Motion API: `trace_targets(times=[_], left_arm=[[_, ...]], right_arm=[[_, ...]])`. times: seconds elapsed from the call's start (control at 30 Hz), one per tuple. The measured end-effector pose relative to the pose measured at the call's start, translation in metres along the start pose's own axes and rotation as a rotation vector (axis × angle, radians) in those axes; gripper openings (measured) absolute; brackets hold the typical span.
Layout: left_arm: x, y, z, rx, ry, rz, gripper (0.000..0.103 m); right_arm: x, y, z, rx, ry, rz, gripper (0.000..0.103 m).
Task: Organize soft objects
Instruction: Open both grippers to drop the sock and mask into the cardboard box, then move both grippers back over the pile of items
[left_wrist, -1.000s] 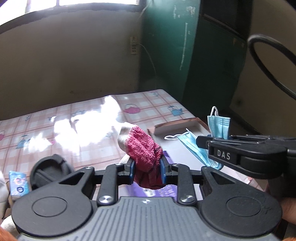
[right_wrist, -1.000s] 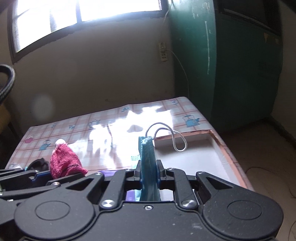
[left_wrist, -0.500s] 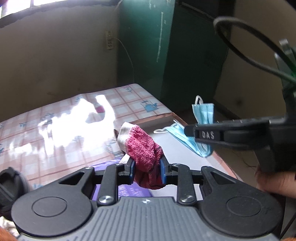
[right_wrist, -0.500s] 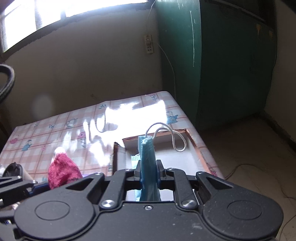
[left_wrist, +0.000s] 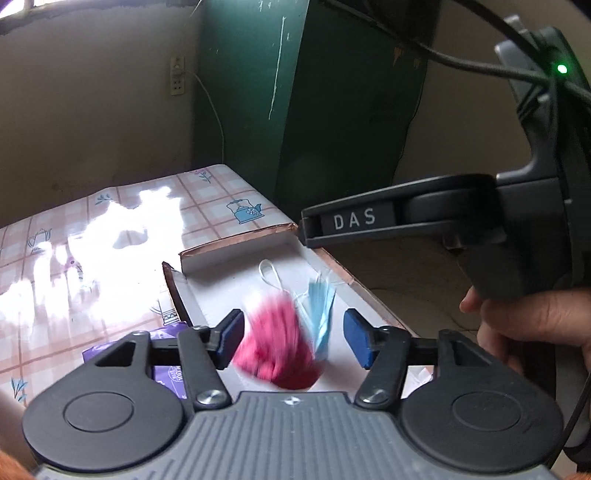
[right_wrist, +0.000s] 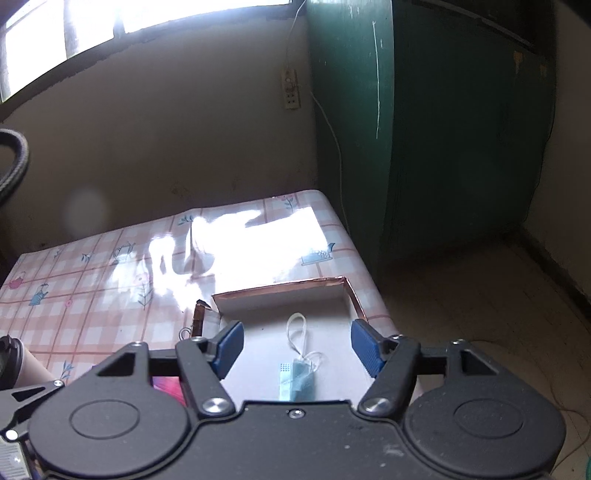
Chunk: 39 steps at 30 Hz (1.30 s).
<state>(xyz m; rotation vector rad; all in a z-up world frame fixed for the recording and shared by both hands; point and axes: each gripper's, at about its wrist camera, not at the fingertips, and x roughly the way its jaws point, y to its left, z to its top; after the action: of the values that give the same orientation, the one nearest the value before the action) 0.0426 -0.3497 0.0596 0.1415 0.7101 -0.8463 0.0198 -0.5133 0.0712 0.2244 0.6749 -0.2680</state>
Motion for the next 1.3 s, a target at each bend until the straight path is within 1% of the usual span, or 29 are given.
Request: trace_targets(times=[0.07,0.13,0.2,0.27,0.3,0.33,0.37,0.43,0.5,0.6,0.67,0.77,0.87,0.97,1.1,1.3], left_arm=[[-0.001,0.002,0.001,-0.001,-0.007,0.006,0.07],[-0.007,0.002,0.001,-0.001,-0.015,0.02,0.077],[-0.011,0.004,0.002,-0.005,-0.026,0.045,0.081],[-0.019,0.007,0.003,-0.014,-0.044,0.075,0.086],[-0.024,0.009,0.003,-0.018,-0.052,0.088,0.09],[-0.029,0.01,0.003,-0.021,-0.058,0.104,0.091],[-0.034,0.011,0.003,-0.026,-0.064,0.117,0.091],[-0.044,0.014,0.003,-0.035,-0.07,0.161,0.095],[-0.053,0.016,0.0,-0.035,-0.08,0.209,0.096],[-0.064,0.023,-0.005,-0.047,-0.078,0.261,0.103],[-0.072,0.027,-0.009,-0.058,-0.085,0.28,0.103],[-0.082,0.031,-0.013,-0.072,-0.076,0.333,0.103],[-0.087,0.034,-0.017,-0.074,-0.059,0.413,0.103],[-0.098,0.038,-0.023,-0.117,-0.059,0.481,0.103],[-0.106,0.049,-0.029,-0.17,-0.051,0.469,0.103],[-0.114,0.062,-0.041,-0.19,-0.034,0.471,0.103]], right_arm=[[-0.005,0.002,0.0,0.007,-0.018,0.002,0.077],[-0.016,0.004,0.0,0.008,-0.038,-0.003,0.079],[-0.024,0.009,-0.001,0.002,-0.053,-0.028,0.079],[-0.034,0.015,-0.004,-0.014,-0.079,-0.079,0.079],[-0.039,0.018,-0.006,-0.022,-0.093,-0.093,0.079],[-0.044,0.02,-0.008,-0.027,-0.103,-0.094,0.079],[-0.047,0.022,-0.01,-0.026,-0.099,-0.085,0.079],[-0.051,0.025,-0.012,-0.007,-0.072,-0.076,0.079],[-0.054,0.028,-0.015,0.007,-0.06,-0.083,0.079],[-0.059,0.033,-0.02,0.026,-0.07,-0.103,0.079],[-0.062,0.035,-0.023,0.035,-0.065,-0.087,0.079],[-0.068,0.043,-0.027,0.026,-0.058,-0.099,0.079],[-0.075,0.052,-0.033,0.027,-0.052,-0.094,0.079],[-0.078,0.062,-0.039,0.018,-0.043,-0.077,0.079],[-0.079,0.076,-0.048,0.002,-0.032,-0.072,0.079],[-0.078,0.094,-0.058,-0.005,-0.019,-0.044,0.079]])
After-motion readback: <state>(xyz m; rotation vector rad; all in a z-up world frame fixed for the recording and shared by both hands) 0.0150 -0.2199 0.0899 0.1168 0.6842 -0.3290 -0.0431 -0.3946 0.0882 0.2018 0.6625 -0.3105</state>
